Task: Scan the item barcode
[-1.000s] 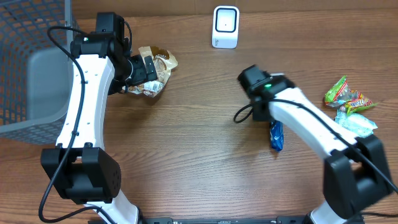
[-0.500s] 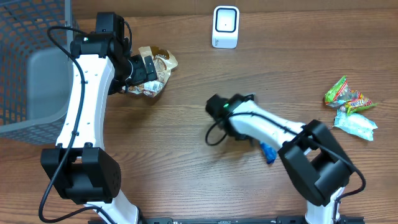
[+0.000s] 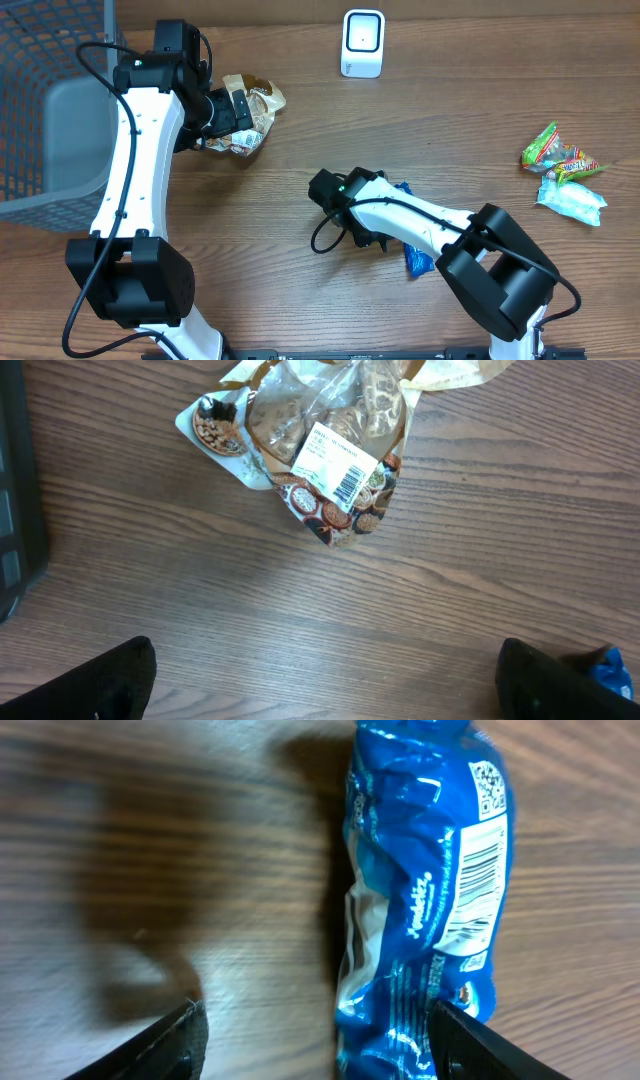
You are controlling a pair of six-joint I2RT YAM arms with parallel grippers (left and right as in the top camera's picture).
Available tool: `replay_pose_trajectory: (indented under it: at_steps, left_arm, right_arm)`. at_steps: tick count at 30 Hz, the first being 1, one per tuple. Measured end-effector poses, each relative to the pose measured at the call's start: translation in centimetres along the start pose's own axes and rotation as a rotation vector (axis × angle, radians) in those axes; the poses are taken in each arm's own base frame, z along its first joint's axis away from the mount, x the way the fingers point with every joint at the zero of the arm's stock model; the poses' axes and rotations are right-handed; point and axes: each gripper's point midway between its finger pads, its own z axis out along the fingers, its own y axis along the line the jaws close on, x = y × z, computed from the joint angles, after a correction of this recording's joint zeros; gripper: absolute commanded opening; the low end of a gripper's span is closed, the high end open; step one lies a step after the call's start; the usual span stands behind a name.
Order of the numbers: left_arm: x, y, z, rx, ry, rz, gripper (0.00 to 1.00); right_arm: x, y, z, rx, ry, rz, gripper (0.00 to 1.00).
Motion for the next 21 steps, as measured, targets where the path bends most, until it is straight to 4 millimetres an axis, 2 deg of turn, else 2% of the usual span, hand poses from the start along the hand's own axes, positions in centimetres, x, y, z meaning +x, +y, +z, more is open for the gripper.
replay_pose_trajectory:
  at_steps: [3, 6, 9, 12, 14, 17, 21]
  left_arm:
    - [0.0, 0.0, 0.0, 0.0, 0.0, 0.0, 1.0]
    - [0.0, 0.0, 0.0, 0.0, 0.0, 0.0, 1.0]
    - [0.0, 0.0, 0.0, 0.0, 0.0, 0.0, 1.0]
    - [0.0, 0.0, 0.0, 0.0, 0.0, 0.0, 1.0]
    - [0.0, 0.0, 0.0, 0.0, 0.0, 0.0, 1.0]
    - [0.0, 0.0, 0.0, 0.0, 0.0, 0.0, 1.0]
    - [0.0, 0.0, 0.0, 0.0, 0.0, 0.0, 1.0]
  right_arm:
    - [-1.3, 0.6, -1.3, -0.081, 0.009, 0.016, 0.72]
    - [-3.3, 0.3, -3.5, -0.191, -0.007, 0.046, 0.72]
    - [-5.5, -1.8, -6.4, -0.324, -0.04, 0.092, 0.71]
    - [-6.3, -6.0, -8.5, -0.417, -0.059, 0.14, 0.68]
    - [-6.1, -9.2, -8.8, -0.453, -0.047, 0.164, 0.6]
    - [-5.9, -11.8, -8.0, -0.499, -0.023, 0.154, 0.56]
    - [-4.2, -11.6, -5.8, -0.571, 0.037, 0.077, 0.56]
